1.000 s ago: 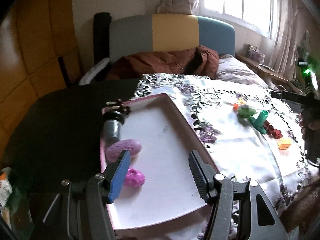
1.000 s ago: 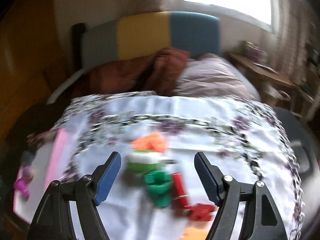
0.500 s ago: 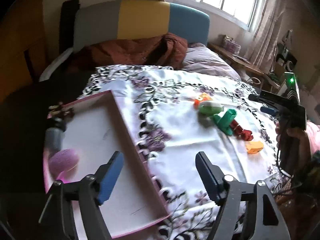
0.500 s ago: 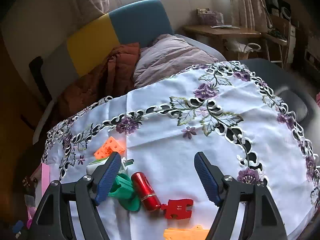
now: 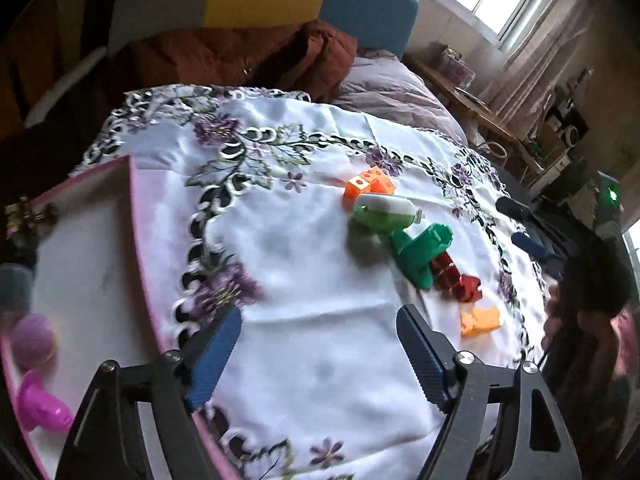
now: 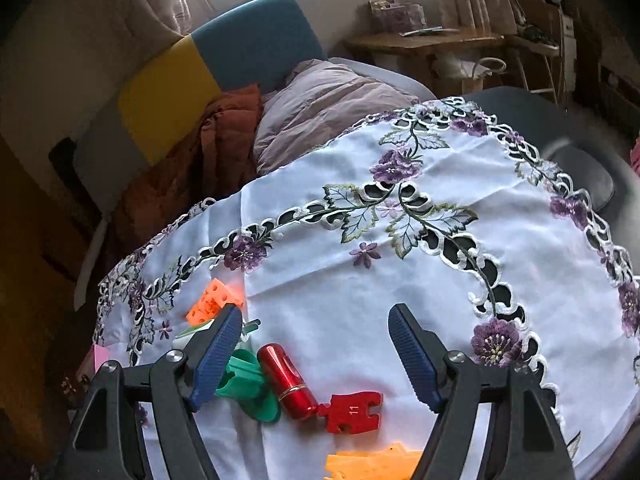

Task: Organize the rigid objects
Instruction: 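Reach the left gripper to the green-and-white spool toy and grasp it, then grasp the orange cube blocks with the right gripper while the left gripper holds the spool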

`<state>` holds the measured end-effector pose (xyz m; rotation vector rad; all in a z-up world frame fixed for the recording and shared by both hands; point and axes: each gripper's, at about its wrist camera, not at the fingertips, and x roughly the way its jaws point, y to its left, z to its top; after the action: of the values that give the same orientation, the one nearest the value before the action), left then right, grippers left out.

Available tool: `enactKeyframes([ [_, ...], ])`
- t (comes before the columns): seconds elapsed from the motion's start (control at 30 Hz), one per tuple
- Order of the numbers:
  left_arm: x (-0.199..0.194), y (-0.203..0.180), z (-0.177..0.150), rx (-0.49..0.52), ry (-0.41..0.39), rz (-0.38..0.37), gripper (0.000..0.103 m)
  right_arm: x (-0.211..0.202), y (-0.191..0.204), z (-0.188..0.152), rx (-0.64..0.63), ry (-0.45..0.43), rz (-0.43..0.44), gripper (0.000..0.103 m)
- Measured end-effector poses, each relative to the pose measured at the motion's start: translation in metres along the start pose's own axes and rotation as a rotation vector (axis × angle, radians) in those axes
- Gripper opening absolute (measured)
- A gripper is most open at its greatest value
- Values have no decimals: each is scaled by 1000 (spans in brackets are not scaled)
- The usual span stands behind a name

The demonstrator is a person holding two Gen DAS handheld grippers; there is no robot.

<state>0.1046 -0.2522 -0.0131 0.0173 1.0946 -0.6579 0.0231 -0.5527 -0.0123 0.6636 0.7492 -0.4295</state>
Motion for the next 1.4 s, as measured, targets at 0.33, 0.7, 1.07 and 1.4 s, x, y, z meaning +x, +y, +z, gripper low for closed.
enactKeyframes([
  [0.33, 48, -55, 42, 389, -79, 129, 67, 1, -10, 2, 69, 29, 52, 77],
  [0.7, 110, -98, 47, 848, -50, 116, 55, 5, -14, 3, 110, 59, 107, 77],
  [1.07, 138, -110, 51, 858, -42, 63, 49, 12, -14, 1, 97, 87, 86, 77],
  [1.4, 67, -39, 6, 322, -31, -8, 43, 16, -13, 0, 80, 99, 67, 77],
])
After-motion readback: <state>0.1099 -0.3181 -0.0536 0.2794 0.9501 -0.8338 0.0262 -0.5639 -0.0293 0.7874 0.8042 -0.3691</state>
